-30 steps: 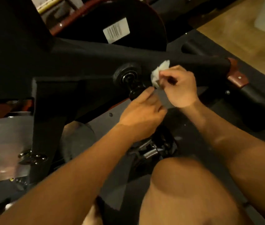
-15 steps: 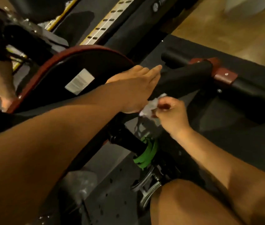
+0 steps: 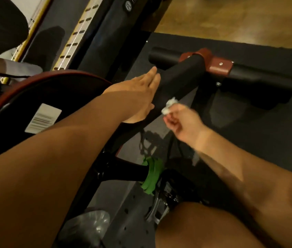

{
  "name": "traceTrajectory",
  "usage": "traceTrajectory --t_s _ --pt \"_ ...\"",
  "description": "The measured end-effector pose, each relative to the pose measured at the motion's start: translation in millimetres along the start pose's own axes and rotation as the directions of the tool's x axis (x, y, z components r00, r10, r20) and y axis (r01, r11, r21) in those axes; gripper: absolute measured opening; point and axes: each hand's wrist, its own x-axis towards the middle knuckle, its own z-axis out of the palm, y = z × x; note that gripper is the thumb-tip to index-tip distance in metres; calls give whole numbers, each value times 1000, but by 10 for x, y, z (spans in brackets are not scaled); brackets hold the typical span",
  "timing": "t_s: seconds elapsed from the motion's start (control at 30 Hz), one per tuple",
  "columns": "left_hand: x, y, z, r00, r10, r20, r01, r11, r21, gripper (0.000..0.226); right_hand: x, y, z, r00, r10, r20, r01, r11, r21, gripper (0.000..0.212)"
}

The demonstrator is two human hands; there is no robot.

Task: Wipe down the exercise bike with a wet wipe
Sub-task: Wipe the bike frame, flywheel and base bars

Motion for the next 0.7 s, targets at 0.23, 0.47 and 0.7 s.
traceTrajectory --t_s 0.23,0.47,0.7 --pt "108 -34 -2 1000 -2 -29 -2 987 -160 62 55 -197 123 982 -162 -97 158 986 -49 16" --pt "412 28 -38 999 -40 -4 38 974 -224 62 -391 343 196 961 63 268 21 954 -300 23" --pt "793 237 -35 990 -139 -34 138 990 -43 67 492 -592 -69 919 -309 -247 313 950 -23 11"
